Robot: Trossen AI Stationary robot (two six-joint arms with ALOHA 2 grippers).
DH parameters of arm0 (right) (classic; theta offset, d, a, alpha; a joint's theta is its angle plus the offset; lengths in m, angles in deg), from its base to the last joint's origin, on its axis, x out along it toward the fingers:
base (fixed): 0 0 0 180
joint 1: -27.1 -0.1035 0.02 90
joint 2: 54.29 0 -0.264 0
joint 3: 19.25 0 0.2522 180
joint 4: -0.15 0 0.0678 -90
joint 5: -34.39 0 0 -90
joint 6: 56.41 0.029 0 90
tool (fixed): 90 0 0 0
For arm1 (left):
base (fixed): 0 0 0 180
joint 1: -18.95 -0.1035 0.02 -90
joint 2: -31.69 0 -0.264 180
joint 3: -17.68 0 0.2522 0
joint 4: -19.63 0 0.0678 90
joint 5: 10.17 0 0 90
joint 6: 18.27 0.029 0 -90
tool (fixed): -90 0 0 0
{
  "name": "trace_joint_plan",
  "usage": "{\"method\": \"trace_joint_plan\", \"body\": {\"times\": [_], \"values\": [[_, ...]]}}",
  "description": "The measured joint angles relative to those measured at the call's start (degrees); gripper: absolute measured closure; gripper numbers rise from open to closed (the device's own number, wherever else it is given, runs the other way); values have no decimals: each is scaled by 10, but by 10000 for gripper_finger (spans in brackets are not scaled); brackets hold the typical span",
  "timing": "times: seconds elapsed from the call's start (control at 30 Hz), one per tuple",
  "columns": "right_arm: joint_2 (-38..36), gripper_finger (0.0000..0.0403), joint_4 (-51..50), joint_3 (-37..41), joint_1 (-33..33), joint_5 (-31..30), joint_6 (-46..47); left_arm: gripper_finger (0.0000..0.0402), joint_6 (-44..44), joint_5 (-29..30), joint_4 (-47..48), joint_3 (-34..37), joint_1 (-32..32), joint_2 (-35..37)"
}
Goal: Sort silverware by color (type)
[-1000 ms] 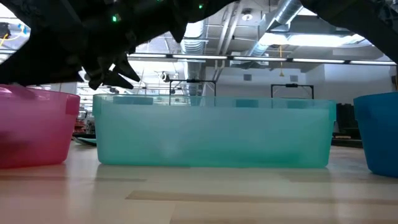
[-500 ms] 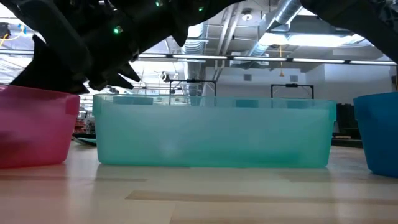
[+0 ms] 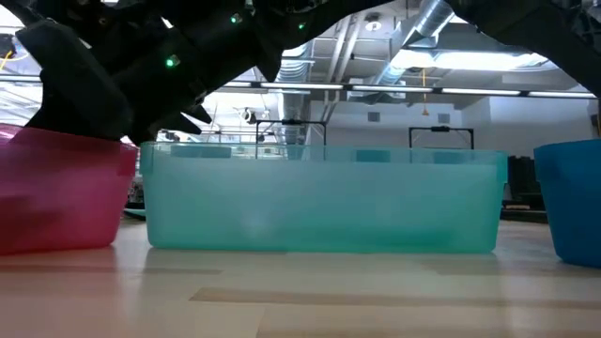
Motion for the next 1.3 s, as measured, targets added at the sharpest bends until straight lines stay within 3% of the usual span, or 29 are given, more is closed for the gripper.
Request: {"method": "trace_joint_plan", "body": {"times": [0.43, 0.9, 1.07, 1.17, 1.3], "values": [[0, 310, 6, 1, 0, 1, 2, 220, 1, 0, 3, 0, 0, 0], [-19, 221, 4, -11, 11, -11, 19, 220, 2, 0, 4, 0, 0, 0], [-73, 223, -117, -93, 46, -15, -14, 220, -24, -24, 11, 0, 0, 0], [-141, 228, -189, -79, 66, -25, -50, 220, -25, -60, 40, -7, 0, 1], [-228, 232, -309, -79, 95, -81, -96, 220, -22, -66, 89, -32, 0, 2]]}}
